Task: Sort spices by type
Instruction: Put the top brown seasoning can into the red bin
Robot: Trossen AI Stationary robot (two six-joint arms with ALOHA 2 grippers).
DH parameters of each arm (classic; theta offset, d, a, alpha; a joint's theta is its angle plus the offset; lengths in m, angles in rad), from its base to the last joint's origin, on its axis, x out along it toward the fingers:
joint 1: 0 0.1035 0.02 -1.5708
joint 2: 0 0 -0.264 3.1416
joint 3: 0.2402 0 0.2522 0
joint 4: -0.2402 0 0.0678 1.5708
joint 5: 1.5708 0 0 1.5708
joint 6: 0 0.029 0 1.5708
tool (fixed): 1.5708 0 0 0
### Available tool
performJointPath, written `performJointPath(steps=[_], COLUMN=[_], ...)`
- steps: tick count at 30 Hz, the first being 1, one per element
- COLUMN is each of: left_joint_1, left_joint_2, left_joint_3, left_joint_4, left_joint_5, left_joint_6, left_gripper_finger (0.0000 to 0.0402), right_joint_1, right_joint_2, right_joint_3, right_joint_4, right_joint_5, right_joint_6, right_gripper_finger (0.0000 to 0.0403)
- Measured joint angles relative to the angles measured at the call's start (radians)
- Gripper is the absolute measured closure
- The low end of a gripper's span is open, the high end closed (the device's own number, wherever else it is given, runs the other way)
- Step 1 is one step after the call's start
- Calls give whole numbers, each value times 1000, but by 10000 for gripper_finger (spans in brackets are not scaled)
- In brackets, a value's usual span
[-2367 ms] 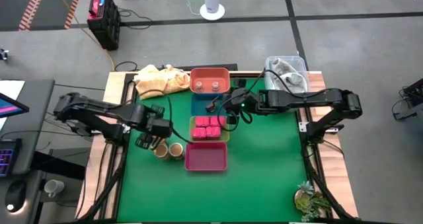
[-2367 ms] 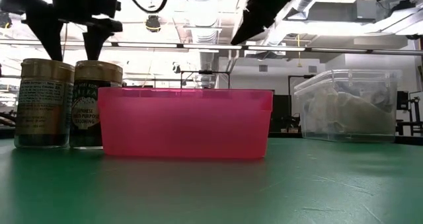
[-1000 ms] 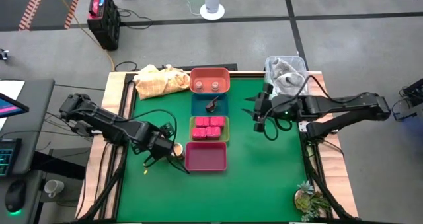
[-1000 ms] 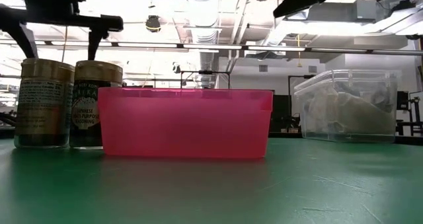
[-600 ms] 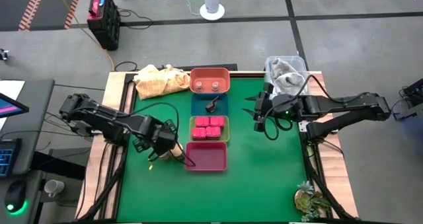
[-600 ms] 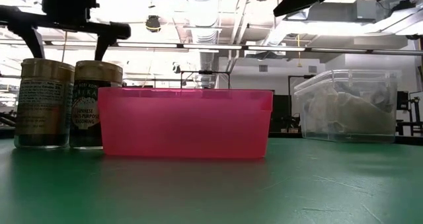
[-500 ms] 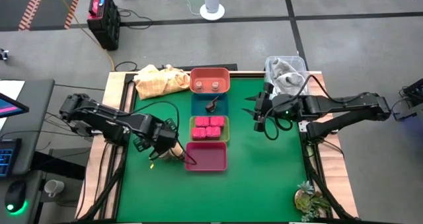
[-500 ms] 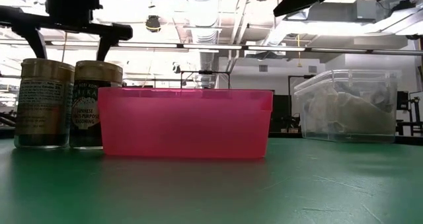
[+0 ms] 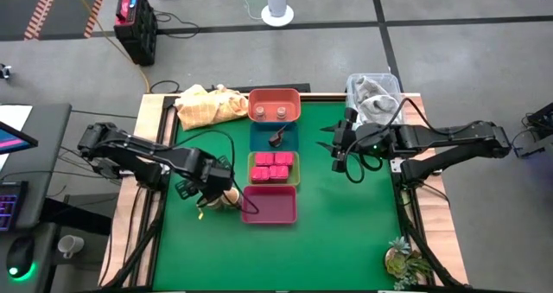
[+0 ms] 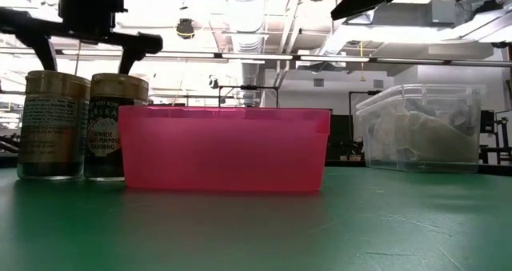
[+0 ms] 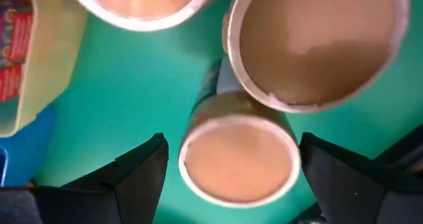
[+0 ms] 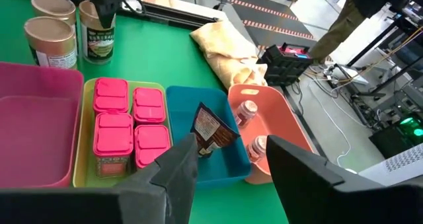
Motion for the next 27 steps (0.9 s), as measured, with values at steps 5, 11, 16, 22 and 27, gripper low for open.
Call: performJointPath(steps=[5,11,16,22,27], left_joint_1=[0,0,0,1,28], left_joint_2=[0,0,0,0,0], left_joint_3=[-64,-73,-73,-73,-26], left_joint_4=[0,17,13,12,-12], left_joint_5=[-20,-55,-58,-77,-131], left_joint_6=[19,-29,-40,-63,-64], left_gripper_finger=[77,90,128,134,134], right_joint_1=[0,0,0,0,0], right_joint_2=[0,0,0,0,4], right_joint_3=[0,0,0,0,1], right_joint_4=[1,20,26,26,34], right_joint_5=[0,0,0,-1,-2], right_joint_6=[0,-9,-10,-10,-12], right_gripper_finger=[190,190,190,190,190])
